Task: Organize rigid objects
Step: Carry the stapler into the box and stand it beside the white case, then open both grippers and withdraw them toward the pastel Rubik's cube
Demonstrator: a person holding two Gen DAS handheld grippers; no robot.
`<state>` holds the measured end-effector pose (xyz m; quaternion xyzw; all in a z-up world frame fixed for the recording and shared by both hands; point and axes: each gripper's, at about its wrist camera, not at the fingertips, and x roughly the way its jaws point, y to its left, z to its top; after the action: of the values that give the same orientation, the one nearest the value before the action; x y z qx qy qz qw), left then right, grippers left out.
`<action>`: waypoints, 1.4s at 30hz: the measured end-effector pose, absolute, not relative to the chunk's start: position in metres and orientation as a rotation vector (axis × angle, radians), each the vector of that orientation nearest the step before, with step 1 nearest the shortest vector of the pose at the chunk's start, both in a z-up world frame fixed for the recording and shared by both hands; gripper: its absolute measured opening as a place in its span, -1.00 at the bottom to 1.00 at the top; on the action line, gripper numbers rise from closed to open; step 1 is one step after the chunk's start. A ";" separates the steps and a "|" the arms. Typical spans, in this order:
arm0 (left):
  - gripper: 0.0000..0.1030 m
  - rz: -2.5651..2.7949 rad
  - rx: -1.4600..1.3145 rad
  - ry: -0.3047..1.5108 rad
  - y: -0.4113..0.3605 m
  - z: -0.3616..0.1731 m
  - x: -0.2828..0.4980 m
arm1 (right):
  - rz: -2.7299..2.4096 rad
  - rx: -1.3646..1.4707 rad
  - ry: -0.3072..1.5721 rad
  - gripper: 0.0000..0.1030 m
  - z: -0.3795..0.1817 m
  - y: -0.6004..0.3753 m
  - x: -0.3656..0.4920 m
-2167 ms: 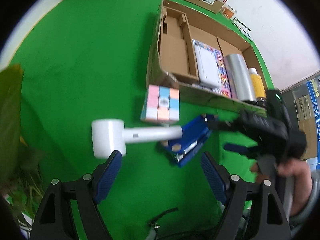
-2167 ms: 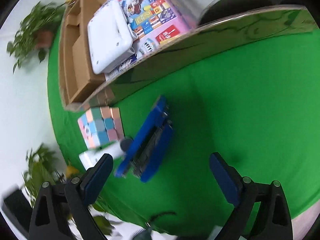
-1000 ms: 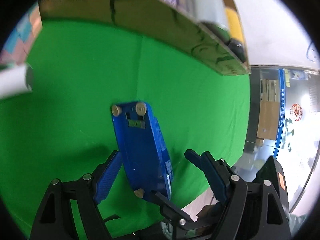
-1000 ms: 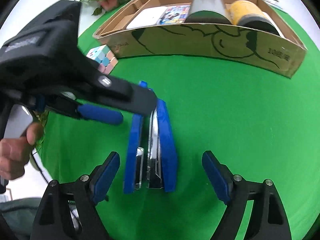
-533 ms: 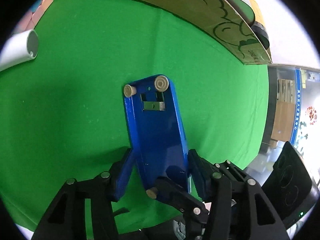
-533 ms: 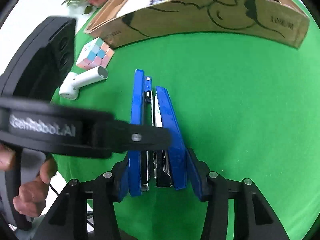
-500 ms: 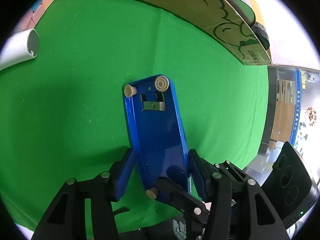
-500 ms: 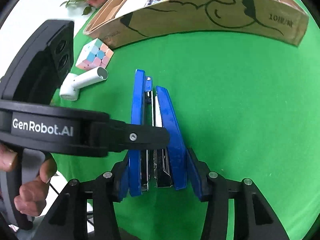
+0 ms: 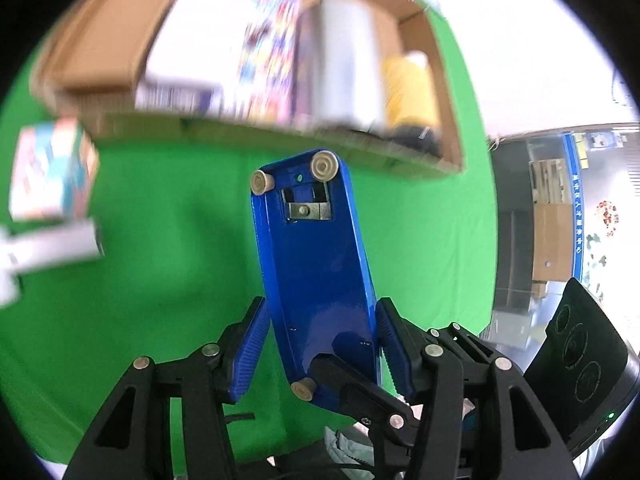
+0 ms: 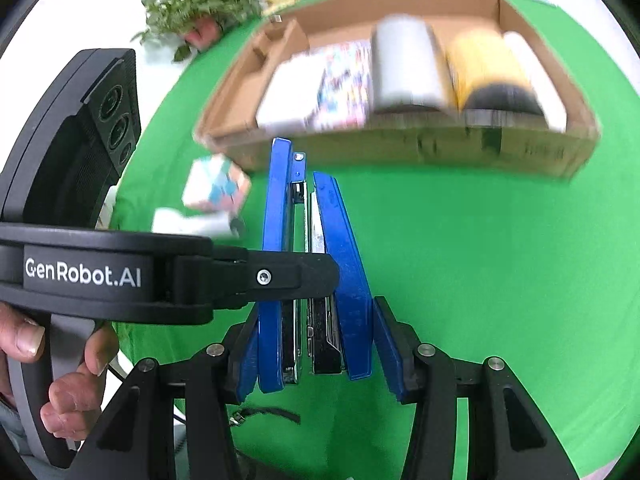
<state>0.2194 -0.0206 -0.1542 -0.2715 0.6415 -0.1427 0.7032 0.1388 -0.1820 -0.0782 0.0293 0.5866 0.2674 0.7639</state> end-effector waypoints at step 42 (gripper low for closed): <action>0.45 0.008 -0.318 1.129 0.143 -0.087 0.259 | 0.418 -0.064 1.005 0.99 -0.026 -0.057 0.307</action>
<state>0.2588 0.1427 -0.0874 -0.1499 0.5326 0.0038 0.8330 0.3068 -0.0566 -0.0260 -0.0307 0.4779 0.1990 0.8550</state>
